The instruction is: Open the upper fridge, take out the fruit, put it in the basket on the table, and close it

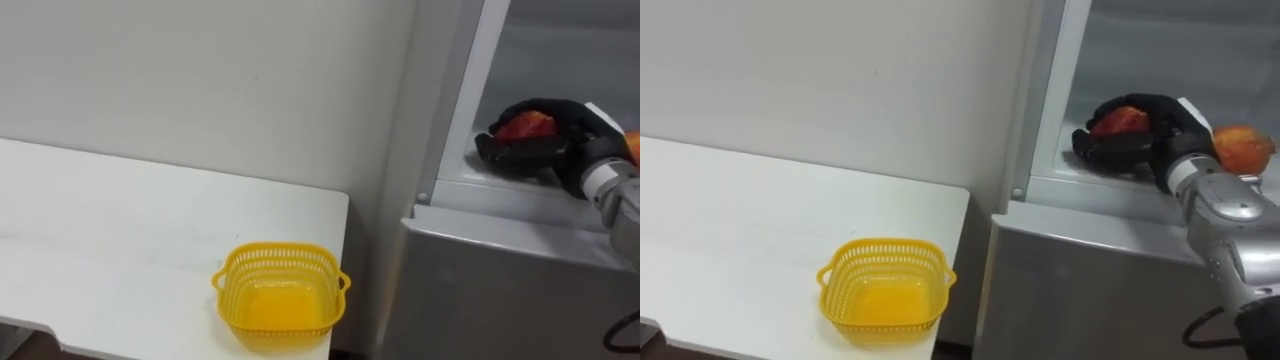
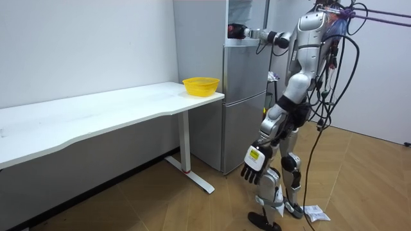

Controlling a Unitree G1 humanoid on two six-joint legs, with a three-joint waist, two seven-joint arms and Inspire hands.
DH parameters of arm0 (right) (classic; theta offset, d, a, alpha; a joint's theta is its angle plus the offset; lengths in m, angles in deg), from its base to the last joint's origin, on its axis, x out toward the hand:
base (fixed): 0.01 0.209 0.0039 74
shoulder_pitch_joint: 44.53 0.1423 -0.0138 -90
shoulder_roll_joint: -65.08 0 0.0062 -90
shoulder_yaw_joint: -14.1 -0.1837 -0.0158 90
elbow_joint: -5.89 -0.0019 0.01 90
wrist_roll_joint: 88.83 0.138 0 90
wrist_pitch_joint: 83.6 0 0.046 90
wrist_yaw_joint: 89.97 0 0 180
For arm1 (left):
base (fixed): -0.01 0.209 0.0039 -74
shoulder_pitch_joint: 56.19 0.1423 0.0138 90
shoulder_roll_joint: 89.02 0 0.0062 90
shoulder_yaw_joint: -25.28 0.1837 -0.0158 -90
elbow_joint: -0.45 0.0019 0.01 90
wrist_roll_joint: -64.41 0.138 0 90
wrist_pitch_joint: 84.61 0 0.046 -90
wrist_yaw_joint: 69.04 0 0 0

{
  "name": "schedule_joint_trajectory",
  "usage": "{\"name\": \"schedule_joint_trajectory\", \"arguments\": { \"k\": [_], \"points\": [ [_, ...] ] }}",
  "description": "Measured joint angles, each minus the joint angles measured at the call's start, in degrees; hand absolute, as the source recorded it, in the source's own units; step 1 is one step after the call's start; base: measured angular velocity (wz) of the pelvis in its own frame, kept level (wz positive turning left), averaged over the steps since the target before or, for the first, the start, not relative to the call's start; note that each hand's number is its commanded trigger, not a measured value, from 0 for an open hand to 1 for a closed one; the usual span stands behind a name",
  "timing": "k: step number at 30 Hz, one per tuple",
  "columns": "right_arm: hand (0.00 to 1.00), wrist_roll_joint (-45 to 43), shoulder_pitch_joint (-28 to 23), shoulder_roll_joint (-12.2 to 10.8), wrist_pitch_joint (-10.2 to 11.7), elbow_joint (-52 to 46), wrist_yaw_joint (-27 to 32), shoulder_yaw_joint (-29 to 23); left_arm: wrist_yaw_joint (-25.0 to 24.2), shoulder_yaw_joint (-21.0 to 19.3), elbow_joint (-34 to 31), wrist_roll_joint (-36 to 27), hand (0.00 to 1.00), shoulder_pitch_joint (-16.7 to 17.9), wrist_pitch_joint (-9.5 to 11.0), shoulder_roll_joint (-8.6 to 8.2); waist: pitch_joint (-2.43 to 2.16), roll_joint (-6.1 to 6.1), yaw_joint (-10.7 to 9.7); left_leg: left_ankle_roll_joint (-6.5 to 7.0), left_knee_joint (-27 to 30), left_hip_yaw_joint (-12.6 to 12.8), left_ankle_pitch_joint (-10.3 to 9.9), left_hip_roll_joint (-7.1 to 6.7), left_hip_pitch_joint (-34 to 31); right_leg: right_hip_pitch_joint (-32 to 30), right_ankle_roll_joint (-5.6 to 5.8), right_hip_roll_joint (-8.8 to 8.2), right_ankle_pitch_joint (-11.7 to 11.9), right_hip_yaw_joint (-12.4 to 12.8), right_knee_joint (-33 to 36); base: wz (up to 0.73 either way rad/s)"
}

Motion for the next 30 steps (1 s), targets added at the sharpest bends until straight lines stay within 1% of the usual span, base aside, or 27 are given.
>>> {"name": "schedule_joint_trajectory", "arguments": {
  "k": [1, 3, 5, 6, 8, 10, 12, 14, 15, 17, 18, 20, 22, 24, 25, 26, 27, 28, 29, 30],
  "points": [
    [1.00, -0.54, -0.96, -0.44, 0.01, -2.15, 0.56, 0.00, 0.08, 0.00, 0.02, 0.00, 0.00, -0.22, 0.06, -0.01, -0.03, 0.29, -0.06, 0.00, -0.04, 0.05, 0.00, 0.01, 0.08, 0.02, 0.00, 0.00, 0.00, 0.04, 0.00, -0.03],
    [1.00, -1.27, -2.44, -0.90, 0.02, -5.11, 0.85, -0.02, 0.66, 0.00, 0.02, -0.01, 0.00, -0.31, 0.29, -0.06, -0.32, 0.84, -0.16, 0.00, -0.10, 0.11, 0.00, -0.01, 0.15, 0.03, 0.00, -0.02, 0.00, 0.05, -0.02, 0.00],
    [1.00, -3.84, -5.46, -1.93, 0.05, -10.56, 2.38, -0.22, 1.23, -0.01, 0.02, -0.15, 0.00, -0.10, 0.85, -0.05, -0.69, 1.48, -0.26, 0.01, -0.16, 0.22, 0.01, -0.01, 0.25, 0.07, 0.00, -0.04, 0.00, 0.14, -0.02, 0.00],
    [1.00, -4.18, -6.07, -2.29, 0.09, -11.66, 2.72, -0.40, 1.32, -0.01, 0.02, -0.17, 0.00, -0.02, 1.02, -0.05, -0.73, 1.58, -0.31, 0.01, -0.16, 0.26, 0.01, -0.01, 0.30, 0.08, 0.00, -0.04, 0.00, 0.21, -0.03, 0.00],
    [1.00, -6.55, -9.68, -2.71, 0.15, -17.17, 4.94, -0.53, 2.39, 0.01, 0.43, -0.03, 0.00, -0.02, 1.76, -0.08, -0.75, 1.66, -0.28, 0.00, -0.25, 0.29, 0.03, 0.01, 0.48, 0.15, 0.00, -0.04, 0.00, 0.48, -0.05, 0.00],
    [1.00, -8.14, -12.03, -3.44, 0.11, -20.57, 6.51, -0.72, 3.10, 0.57, 1.11, -0.07, 0.00, 0.01, 1.76, -0.10, -0.70, 1.70, -0.50, 0.00, -0.30, 0.53, 0.02, 0.06, 0.74, 0.25, 0.00, -0.06, 0.00, 0.78, 0.01, -0.06],
    [1.00, -10.11, -14.76, -4.49, 0.08, -24.93, 7.87, -0.82, 3.95, 1.08, 1.33, -0.31, 0.00, 0.28, 1.91, -0.15, -0.49, 1.70, -0.65, 0.01, -0.36, 0.66, 0.02, 0.04, 0.71, 0.16, 0.00, -0.07, 0.00, 1.30, 0.04, -0.06],
    [1.00, -11.56, -17.25, -6.22, 0.24, -29.51, 9.43, -0.89, 4.86, 2.53, 1.61, -0.58, 0.00, 0.54, 2.46, -0.24, -0.14, 1.95, -1.49, 0.03, -0.63, 0.73, 0.01, 0.03, 0.68, 0.15, 0.00, -0.09, 0.00, 1.34, 0.11, -0.04],
    [1.00, -11.58, -17.62, -6.55, 0.25, -30.10, 9.66, -0.91, 4.95, 2.53, 1.70, -0.58, 0.00, 0.53, 2.62, -0.30, -0.12, 1.96, -1.60, 0.02, -0.66, 0.74, 0.01, 0.03, 0.66, 0.17, 0.00, -0.09, 0.00, 1.34, 0.12, 0.00],
    [1.00, -11.57, -19.93, -7.71, 0.23, -33.62, 10.31, -1.48, 5.71, 2.55, 2.19, -1.40, 0.00, 0.69, 3.88, -0.45, -0.05, 2.08, -1.81, 0.03, -0.71, 0.80, 0.01, 0.04, 0.63, 0.29, 0.00, -0.09, 0.00, 1.38, 0.14, 0.00],
    [1.00, -11.57, -20.76, -8.08, 0.23, -35.08, 10.59, -1.65, 5.83, 2.54, 2.20, -1.78, 0.00, 0.84, 4.17, -0.47, -0.05, 2.09, -1.83, 0.03, -0.72, 0.80, 0.01, 0.03, 0.58, 0.22, 0.00, -0.09, 0.00, 1.37, 0.14, 0.00],
    [1.00, -12.34, -23.74, -9.71, 0.33, -40.58, 12.01, -1.68, 6.15, 2.61, 2.87, -1.77, 0.00, 1.11, 4.59, -0.67, 0.08, 2.35, -1.91, 0.04, -0.61, 0.81, 0.00, 0.02, 0.43, 0.07, 0.00, -0.09, 0.00, 1.42, 0.10, 0.00],
    [1.00, -12.70, -25.04, -10.51, 0.73, -43.76, 12.81, -1.68, 6.18, 2.60, 2.91, -1.74, 0.00, 1.21, 4.73, -0.95, 0.18, 2.69, -2.12, 0.05, -0.44, 0.80, -0.01, 0.00, 0.24, 0.03, 0.00, -0.09, 0.00, 1.42, 0.07, 0.00],
    [1.00, -14.12, -25.69, -11.39, 0.84, -46.52, 13.69, -1.66, 6.25, 2.76, 2.94, -1.81, 0.00, 1.28, 5.50, -1.20, 0.24, 3.06, -2.27, 0.05, -0.42, 0.87, -0.01, 0.00, 0.25, -0.07, 0.00, -0.10, 0.00, 1.70, 0.08, 0.00],
    [1.00, -15.46, -25.87, -12.01, 0.98, -48.44, 14.01, -1.62, 6.28, 2.96, 2.94, -1.74, 0.00, 1.51, 6.10, -1.49, 0.18, 3.42, -2.32, 0.05, -0.43, 0.95, 0.00, 0.01, 0.32, -0.19, 0.00, -0.10, 0.00, 1.70, 0.08, -0.04],
    [1.00, -16.80, -26.57, -12.08, 1.96, -50.59, 14.40, -1.58, 6.27, 2.98, 2.93, -1.73, 0.00, 1.77, 6.80, -1.82, 0.05, 3.71, -2.32, 0.06, -0.37, 1.07, 0.00, 0.02, 0.30, -0.29, 0.00, -0.12, 0.00, 1.69, 0.08, 0.00],
    [1.00, -17.47, -27.20, -12.08, 2.49, -51.93, 14.66, -1.60, 6.27, 2.96, 2.94, -1.72, 0.00, 1.90, 7.10, -1.94, -0.02, 3.76, -2.34, 0.07, -0.38, 1.07, 0.01, 0.02, 0.35, -0.29, 0.00, -0.13, 0.00, 1.69, 0.08, -0.03],
    [1.00, -18.49, -28.68, -12.09, 3.78, -54.58, 15.20, -1.58, 6.28, 2.94, 3.19, -1.72, 0.00, 2.29, 7.87, -2.07, -0.05, 3.82, -2.39, 0.07, -0.46, 1.16, 0.03, 0.04, 0.78, -0.05, 0.00, -0.13, 0.00, 1.72, 0.07, -0.04],
    [1.00, -19.60, -30.20, -12.12, 5.09, -56.73, 15.77, -1.58, 6.27, 2.97, 3.25, -1.66, 0.00, 2.92, 8.22, -2.15, -0.10, 3.83, -2.47, 0.07, -0.84, 1.30, 0.03, 0.08, 1.15, 0.17, 0.00, -0.09, 0.00, 2.26, 0.06, -0.06],
    [1.00, -20.11, -30.86, -12.19, 5.54, -57.70, 16.22, -1.56, 6.25, 2.98, 3.28, -1.66, 0.00, 3.19, 8.40, -2.16, -0.14, 3.81, -2.50, 0.07, -1.26, 1.32, 0.03, 0.08, 1.14, 0.28, 0.01, -0.06, 0.00, 2.48, 0.06, -0.06]
  ]
}}
